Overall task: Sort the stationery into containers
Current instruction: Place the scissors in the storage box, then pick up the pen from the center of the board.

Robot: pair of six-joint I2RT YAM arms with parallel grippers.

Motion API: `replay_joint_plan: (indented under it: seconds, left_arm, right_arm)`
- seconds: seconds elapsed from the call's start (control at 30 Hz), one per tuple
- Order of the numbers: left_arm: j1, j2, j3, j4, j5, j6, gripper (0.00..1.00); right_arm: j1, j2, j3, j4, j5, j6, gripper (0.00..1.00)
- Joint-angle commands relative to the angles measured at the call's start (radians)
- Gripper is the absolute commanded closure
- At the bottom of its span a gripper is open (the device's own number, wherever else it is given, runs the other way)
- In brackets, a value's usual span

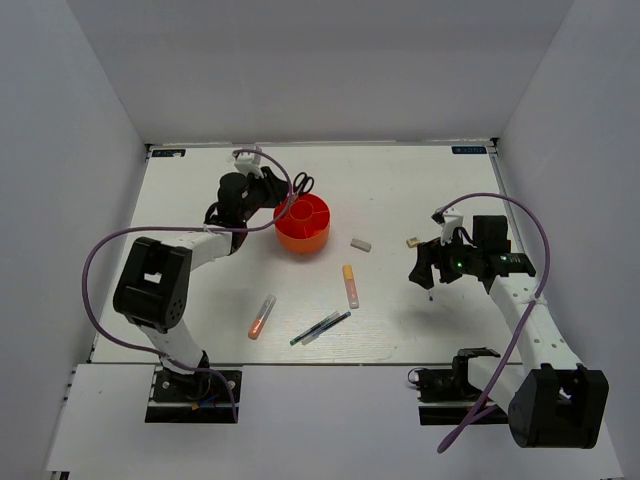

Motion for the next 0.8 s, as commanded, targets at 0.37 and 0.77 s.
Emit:
replay_joint_plan:
  seconds: [0.37, 0.77]
  left_arm:
    - [-0.004, -0.209, -0.041, -0.108, -0.001, 0.043, 0.88]
    - [-0.268, -0.347, 0.147, -1.539, -0.272, 0.061, 0.37]
  right_arm:
    - [-0.015, -0.024, 0.03, -0.007, -0.032, -0.014, 0.11]
    - [-0.013, 0.027, 0.07, -0.062, -0.098, -0.019, 0.16]
